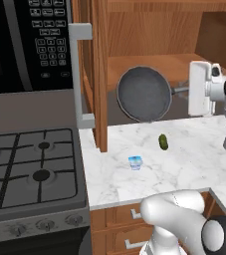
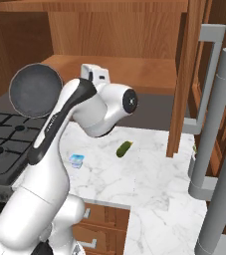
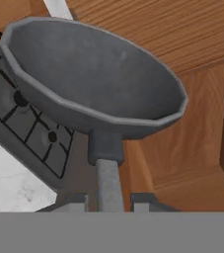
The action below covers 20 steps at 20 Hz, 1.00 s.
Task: Pick the pan from the cabinet and place it on the stove. Then turn on the stove burner for the pan.
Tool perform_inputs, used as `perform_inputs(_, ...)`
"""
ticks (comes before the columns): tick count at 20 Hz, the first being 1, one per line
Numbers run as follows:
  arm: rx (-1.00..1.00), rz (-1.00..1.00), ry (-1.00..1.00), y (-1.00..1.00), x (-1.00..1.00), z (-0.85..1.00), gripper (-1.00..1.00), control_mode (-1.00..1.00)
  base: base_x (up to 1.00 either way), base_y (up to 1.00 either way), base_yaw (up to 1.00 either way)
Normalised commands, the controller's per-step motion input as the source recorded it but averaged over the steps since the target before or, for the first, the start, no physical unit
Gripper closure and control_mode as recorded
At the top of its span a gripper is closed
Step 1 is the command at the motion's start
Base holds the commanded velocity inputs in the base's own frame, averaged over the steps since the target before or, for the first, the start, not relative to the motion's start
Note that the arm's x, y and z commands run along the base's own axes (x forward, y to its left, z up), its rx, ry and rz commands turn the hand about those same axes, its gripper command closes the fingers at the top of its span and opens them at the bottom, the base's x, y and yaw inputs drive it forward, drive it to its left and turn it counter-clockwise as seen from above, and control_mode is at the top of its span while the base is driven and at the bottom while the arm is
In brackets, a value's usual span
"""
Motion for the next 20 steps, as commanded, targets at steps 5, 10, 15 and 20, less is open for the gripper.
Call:
perform_inputs(5,-0.15,0.01,0.00,0.24,-0.40,-0.42,1.00,-1.00,0.00,0.00,0.00)
perform_inputs(10,-0.14,0.02,0.03,0.20,-0.20,-0.48,1.00,-1.00,0.00,0.00,0.00)
perform_inputs(15,-0.15,0.05,0.08,0.15,-0.16,-0.65,1.00,-1.00,0.00,0.00,0.00)
perform_inputs(20,-0.10,0.06,0.13,0.24,-0.01,-0.64,1.00,-1.00,0.00,0.00,0.00)
